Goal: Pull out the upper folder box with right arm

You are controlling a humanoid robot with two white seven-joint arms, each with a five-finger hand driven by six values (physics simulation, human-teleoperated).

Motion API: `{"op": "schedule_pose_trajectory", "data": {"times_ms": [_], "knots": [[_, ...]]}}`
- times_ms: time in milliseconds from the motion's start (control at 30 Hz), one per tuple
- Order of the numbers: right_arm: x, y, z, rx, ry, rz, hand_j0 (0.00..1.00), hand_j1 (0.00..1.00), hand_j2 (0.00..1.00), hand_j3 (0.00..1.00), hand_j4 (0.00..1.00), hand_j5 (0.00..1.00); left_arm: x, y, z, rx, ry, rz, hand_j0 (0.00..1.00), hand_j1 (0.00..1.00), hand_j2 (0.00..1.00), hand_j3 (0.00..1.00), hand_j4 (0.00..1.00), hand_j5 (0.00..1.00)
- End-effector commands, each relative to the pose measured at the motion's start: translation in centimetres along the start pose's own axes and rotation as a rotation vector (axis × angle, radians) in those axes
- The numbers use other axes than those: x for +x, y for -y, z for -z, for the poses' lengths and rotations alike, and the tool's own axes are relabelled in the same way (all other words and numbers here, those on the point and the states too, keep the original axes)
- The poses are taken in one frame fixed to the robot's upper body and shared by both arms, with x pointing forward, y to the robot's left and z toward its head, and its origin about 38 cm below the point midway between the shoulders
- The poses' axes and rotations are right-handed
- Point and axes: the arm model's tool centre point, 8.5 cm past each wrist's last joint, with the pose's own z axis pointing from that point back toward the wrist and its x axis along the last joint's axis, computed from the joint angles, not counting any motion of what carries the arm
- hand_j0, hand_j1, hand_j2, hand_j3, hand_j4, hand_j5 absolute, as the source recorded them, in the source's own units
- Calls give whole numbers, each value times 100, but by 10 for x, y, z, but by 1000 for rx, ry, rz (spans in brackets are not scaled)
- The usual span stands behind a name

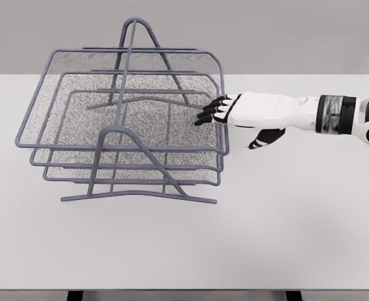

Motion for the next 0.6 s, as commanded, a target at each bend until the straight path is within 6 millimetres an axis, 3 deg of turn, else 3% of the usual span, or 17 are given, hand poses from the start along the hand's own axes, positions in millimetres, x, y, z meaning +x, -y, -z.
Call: {"op": "schedule_pose_trajectory", "data": {"times_ms": [0, 67, 133, 267, 333, 467, 533, 567], "knots": [[-3, -4, -8, 18, -10, -5, 100, 100, 100, 100, 100, 100, 0, 0, 0, 0, 0, 0, 100, 100, 100, 100, 100, 100], [2, -15, 2, 47, 17, 9, 100, 100, 100, 100, 100, 100, 0, 0, 0, 0, 0, -1, 100, 100, 100, 100, 100, 100], [1, -17, -1, 59, 13, 4, 100, 100, 100, 100, 100, 100, 0, 0, 0, 0, 0, 0, 100, 100, 100, 100, 100, 100], [-16, -17, -52, 111, -71, -38, 100, 100, 100, 100, 100, 100, 0, 0, 0, 0, 0, 0, 100, 100, 100, 100, 100, 100], [-16, -23, -58, 128, -64, -41, 100, 100, 100, 100, 100, 100, 0, 0, 0, 0, 0, 0, 100, 100, 100, 100, 100, 100], [-24, -36, -117, 219, -133, -50, 100, 100, 100, 100, 100, 100, 0, 0, 0, 0, 0, -1, 100, 100, 100, 100, 100, 100], [-28, -34, -138, 243, -183, -52, 100, 100, 100, 100, 100, 100, 0, 0, 0, 0, 0, 0, 100, 100, 100, 100, 100, 100], [-28, -28, -160, 225, -215, -15, 100, 100, 100, 100, 100, 100, 0, 0, 0, 0, 0, 0, 100, 100, 100, 100, 100, 100]]}}
